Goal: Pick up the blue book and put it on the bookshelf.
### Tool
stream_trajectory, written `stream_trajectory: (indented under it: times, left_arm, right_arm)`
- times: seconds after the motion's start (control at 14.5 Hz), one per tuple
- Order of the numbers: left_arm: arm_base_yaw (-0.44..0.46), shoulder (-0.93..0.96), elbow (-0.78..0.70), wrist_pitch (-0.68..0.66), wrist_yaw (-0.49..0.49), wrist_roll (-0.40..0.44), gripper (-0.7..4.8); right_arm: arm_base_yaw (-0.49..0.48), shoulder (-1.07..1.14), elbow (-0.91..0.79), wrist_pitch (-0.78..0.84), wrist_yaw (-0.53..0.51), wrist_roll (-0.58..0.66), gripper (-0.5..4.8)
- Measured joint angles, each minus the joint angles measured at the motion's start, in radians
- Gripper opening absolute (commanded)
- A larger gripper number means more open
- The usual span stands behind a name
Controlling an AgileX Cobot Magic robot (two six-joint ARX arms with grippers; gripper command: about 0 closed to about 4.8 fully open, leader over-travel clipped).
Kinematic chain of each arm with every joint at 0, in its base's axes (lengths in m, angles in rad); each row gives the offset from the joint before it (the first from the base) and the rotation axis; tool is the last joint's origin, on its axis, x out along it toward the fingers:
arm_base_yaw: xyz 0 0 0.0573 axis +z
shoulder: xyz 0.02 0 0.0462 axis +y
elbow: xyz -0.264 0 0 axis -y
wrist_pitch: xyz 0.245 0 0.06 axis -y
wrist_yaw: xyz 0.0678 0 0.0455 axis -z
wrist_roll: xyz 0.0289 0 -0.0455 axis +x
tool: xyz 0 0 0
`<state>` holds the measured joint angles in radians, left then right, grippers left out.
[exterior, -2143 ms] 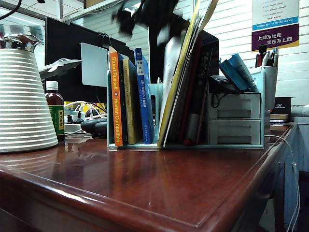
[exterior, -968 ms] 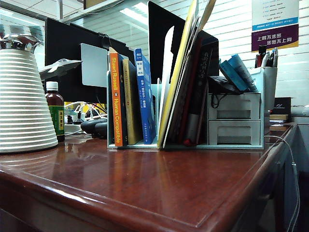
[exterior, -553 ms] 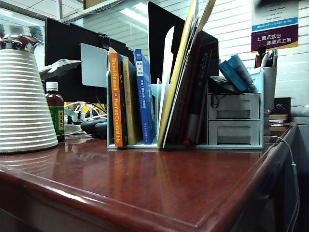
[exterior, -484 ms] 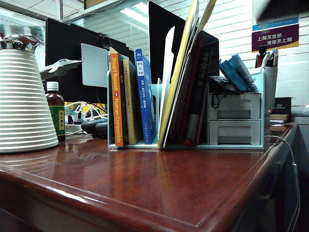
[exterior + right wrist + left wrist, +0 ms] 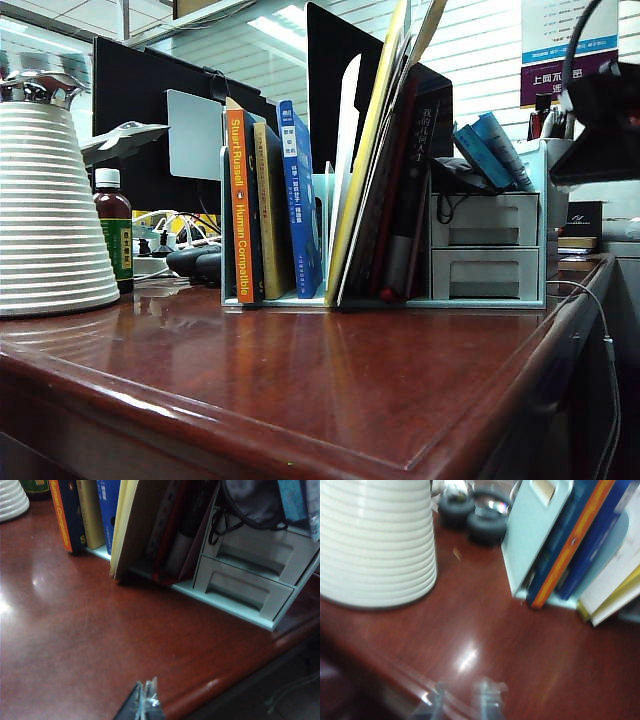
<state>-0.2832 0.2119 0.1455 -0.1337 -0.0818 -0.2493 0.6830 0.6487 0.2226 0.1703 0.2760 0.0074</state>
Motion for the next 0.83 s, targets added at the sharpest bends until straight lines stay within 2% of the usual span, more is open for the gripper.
stream_trajectory:
  times: [0.14,0.41,0.55,0.83]
  left_arm:
    - [0.000,0.000,0.000,-0.047,0.006,-0.013,0.68]
    - [0.000,0.000,0.000,-0.046,0.011,-0.014,0.68]
    - [0.000,0.000,0.000,-0.046,0.011,-0.014,0.68]
    - [0.000,0.000,0.000,-0.046,0.012,-0.014,0.68]
  right_arm:
    - [0.000,-0.001,0.000,0.027,0.001,0.000,-0.01]
    - [0.000,-0.006,0.000,0.075,0.031,-0.016,-0.01]
    - [-0.007,-0.067,-0.007,0.041,0.035,-0.021,-0.01]
    - [-0.221,-0.315,-0.073,-0.100,-0.072,-0.035,-0.01]
